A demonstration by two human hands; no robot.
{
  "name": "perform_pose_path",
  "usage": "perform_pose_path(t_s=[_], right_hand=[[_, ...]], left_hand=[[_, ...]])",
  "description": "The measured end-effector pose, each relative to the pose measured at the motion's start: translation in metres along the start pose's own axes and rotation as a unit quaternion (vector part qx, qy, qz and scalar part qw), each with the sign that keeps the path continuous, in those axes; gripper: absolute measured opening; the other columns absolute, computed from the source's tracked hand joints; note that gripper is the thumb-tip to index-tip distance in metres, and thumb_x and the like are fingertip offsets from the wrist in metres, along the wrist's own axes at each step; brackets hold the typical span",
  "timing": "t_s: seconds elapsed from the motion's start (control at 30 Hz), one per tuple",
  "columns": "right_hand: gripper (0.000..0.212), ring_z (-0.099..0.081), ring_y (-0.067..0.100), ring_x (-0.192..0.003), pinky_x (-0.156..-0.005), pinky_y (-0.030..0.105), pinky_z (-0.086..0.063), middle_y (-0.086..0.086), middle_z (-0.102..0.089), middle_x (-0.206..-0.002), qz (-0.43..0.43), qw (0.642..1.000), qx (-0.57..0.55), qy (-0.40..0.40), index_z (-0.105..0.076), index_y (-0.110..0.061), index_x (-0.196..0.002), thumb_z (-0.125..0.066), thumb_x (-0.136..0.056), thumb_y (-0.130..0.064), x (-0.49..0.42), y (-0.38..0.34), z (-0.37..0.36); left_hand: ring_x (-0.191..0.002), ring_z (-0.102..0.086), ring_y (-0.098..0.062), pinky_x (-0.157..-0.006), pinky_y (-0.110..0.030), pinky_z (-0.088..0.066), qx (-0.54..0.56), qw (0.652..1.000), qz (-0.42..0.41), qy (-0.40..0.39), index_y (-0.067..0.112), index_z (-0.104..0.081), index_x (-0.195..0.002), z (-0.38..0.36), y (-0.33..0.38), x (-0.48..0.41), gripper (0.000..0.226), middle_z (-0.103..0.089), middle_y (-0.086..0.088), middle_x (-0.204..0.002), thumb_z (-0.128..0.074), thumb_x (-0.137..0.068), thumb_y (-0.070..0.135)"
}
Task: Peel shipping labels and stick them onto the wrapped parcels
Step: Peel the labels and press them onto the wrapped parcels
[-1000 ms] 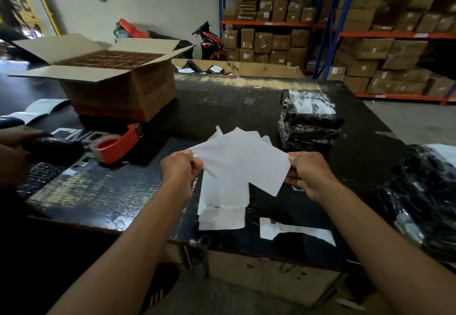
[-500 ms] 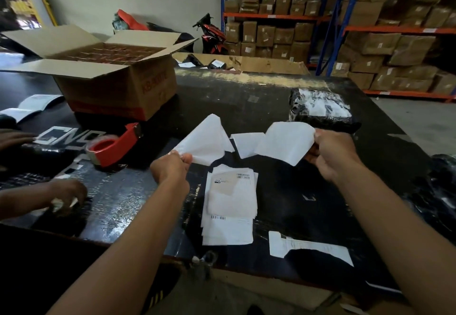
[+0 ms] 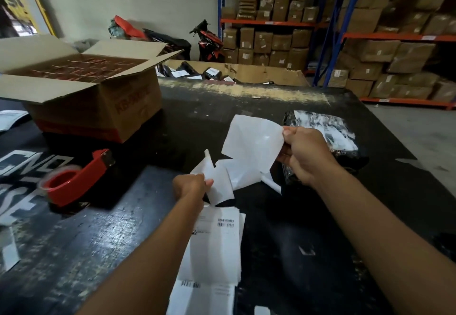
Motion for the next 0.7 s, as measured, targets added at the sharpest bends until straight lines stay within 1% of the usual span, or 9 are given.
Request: perform_pose_path(t_s=[0.13,0.2,0.27,0.33,0.37,0.43,0.5,0.57,0.7], right_hand=[[0.021,-0.066,0.026,-0.09,-0.071,0.039,-0.057,0.013,-0.068,-0.101,0.028,0.998,0.06,-0.015,-0.063,-0.01,-0.097,-0.042,-0.103,-0.01,-0.016,-0.002,-0.006],[0.023,-0.064,0.023,-0.091,-0.076,0.039,-0.057,0.008,-0.067,-0.099,0.096,0.981,0.165,-0.019,-0.063,-0.016,-0.092,-0.043,-0.103,-0.013,-0.019,-0.009,-0.01],[0.021,-0.058,0.012,-0.084,-0.07,0.03,-0.048,-0.002,-0.062,-0.092,0.201,0.935,0.292,-0.014,-0.061,-0.018,-0.09,-0.044,-0.102,-0.012,-0.01,-0.023,-0.019],[0.018,-0.054,0.01,-0.079,-0.066,0.029,-0.04,-0.003,-0.059,-0.09,0.303,0.879,0.368,-0.027,-0.061,-0.016,-0.095,-0.045,-0.101,-0.01,0.009,-0.032,-0.032],[0.016,-0.054,0.013,-0.078,-0.066,0.03,-0.04,-0.001,-0.058,-0.091,0.349,0.847,0.399,-0.038,-0.061,-0.014,-0.098,-0.046,-0.1,-0.009,0.02,-0.034,-0.039],[0.012,-0.055,0.021,-0.077,-0.065,0.035,-0.044,0.002,-0.056,-0.093,0.424,0.775,0.466,-0.049,-0.06,-0.011,-0.101,-0.048,-0.097,-0.008,0.043,-0.029,-0.048],[0.011,-0.057,0.026,-0.072,-0.06,0.04,-0.049,0.006,-0.057,-0.094,0.466,0.721,0.511,-0.043,-0.06,-0.009,-0.103,-0.052,-0.095,-0.008,0.066,-0.022,-0.051],[0.013,-0.058,0.026,-0.068,-0.055,0.038,-0.048,0.009,-0.06,-0.09,0.495,0.681,0.54,-0.018,-0.063,-0.007,-0.102,-0.058,-0.091,-0.005,0.087,-0.016,-0.047],[0.014,-0.06,0.028,-0.071,-0.056,0.036,-0.043,0.009,-0.065,-0.083,0.538,0.623,0.564,0.058,-0.068,-0.01,-0.095,-0.068,-0.083,-0.004,0.123,0.001,-0.031]], left_hand=[[-0.086,-0.057,-0.023,-0.072,-0.031,-0.045,-0.026,0.985,-0.119,0.121,0.016,-0.06,-0.106,0.012,0.022,0.005,0.015,-0.059,-0.004,-0.098,-0.063,-0.092,0.019],[-0.083,-0.058,-0.019,-0.071,-0.03,-0.044,-0.009,0.973,-0.197,0.123,0.019,-0.061,-0.098,0.011,0.045,0.021,0.007,-0.063,-0.002,-0.097,-0.062,-0.093,0.023],[-0.074,-0.057,-0.015,-0.065,-0.031,-0.049,0.03,0.977,-0.211,0.025,0.019,-0.062,-0.09,-0.007,0.063,0.036,0.014,-0.065,-0.004,-0.094,-0.062,-0.093,0.033],[-0.071,-0.057,-0.015,-0.061,-0.028,-0.05,0.097,0.977,-0.131,-0.134,0.015,-0.058,-0.093,-0.031,0.071,0.054,0.03,-0.061,-0.007,-0.092,-0.062,-0.091,0.045],[-0.078,-0.061,-0.018,-0.065,-0.029,-0.054,0.131,0.967,-0.08,-0.205,0.014,-0.055,-0.101,-0.041,0.074,0.064,0.04,-0.061,-0.009,-0.097,-0.063,-0.088,0.051],[-0.093,-0.067,-0.027,-0.073,-0.036,-0.059,0.15,0.95,-0.033,-0.27,0.01,-0.052,-0.117,-0.051,0.076,0.076,0.054,-0.062,-0.016,-0.109,-0.068,-0.084,0.05],[-0.088,-0.072,-0.027,-0.068,-0.034,-0.061,0.129,0.957,-0.051,-0.254,0.004,-0.055,-0.12,-0.049,0.081,0.082,0.042,-0.067,-0.019,-0.107,-0.07,-0.088,0.026],[-0.081,-0.073,-0.023,-0.059,-0.028,-0.06,0.102,0.969,-0.072,-0.211,0.003,-0.056,-0.121,-0.044,0.082,0.09,0.032,-0.069,-0.019,-0.103,-0.063,-0.09,0.006],[-0.096,-0.067,-0.025,-0.07,-0.031,-0.06,0.09,0.972,-0.12,-0.183,0.009,-0.056,-0.128,-0.044,0.078,0.113,0.036,-0.065,-0.011,-0.122,-0.06,-0.093,0.003]])
Point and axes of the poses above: each hand's wrist, its own x-axis away from the middle knuckle, its own z-axis out of the back of the hand, y = z × x, the point moved 7 cm from there along -x, towards the middle knuckle
